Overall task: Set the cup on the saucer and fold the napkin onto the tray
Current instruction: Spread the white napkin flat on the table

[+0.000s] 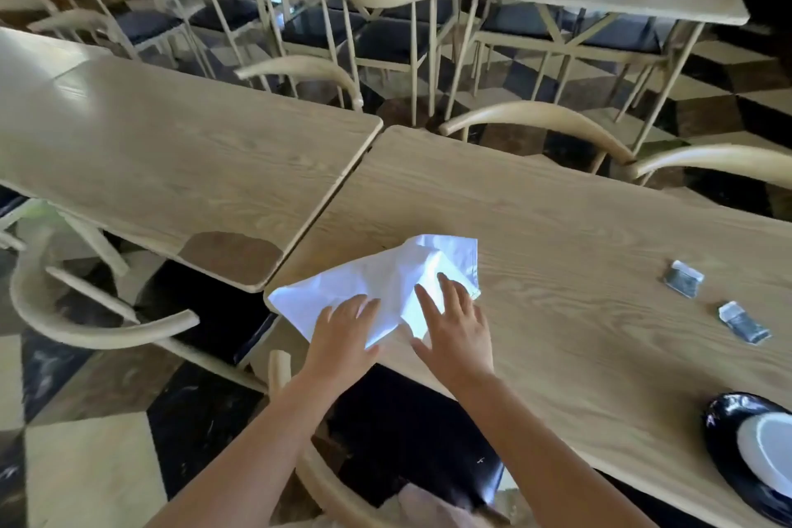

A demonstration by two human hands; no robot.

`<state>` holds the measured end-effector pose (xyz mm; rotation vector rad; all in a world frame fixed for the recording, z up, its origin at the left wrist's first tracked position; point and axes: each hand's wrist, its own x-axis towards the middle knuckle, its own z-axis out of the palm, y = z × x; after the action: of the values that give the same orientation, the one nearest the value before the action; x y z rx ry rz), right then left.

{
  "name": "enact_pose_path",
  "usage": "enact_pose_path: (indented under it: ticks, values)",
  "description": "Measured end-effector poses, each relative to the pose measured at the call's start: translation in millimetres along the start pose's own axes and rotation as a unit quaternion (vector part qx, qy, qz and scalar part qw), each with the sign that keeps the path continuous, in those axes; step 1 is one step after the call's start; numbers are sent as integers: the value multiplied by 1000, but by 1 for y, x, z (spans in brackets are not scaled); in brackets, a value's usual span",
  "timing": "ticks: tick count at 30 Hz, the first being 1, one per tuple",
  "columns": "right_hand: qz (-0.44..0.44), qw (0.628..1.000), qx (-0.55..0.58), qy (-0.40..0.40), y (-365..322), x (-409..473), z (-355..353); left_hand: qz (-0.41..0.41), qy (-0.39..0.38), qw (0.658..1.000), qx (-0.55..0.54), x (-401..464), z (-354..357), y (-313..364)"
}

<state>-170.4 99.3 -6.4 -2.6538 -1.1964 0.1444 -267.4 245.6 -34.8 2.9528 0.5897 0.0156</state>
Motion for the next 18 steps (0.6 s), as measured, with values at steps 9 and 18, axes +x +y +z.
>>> enact_pose_path:
  ticks: [9, 18]
  values:
    - [-14, 996, -32, -85, -6, 56, 63, 2, -72, 996, 61, 61, 46, -22]
    - [19, 999, -38, -28, 10, 78, 66, 59, -60, 996, -3, 96, 70, -49]
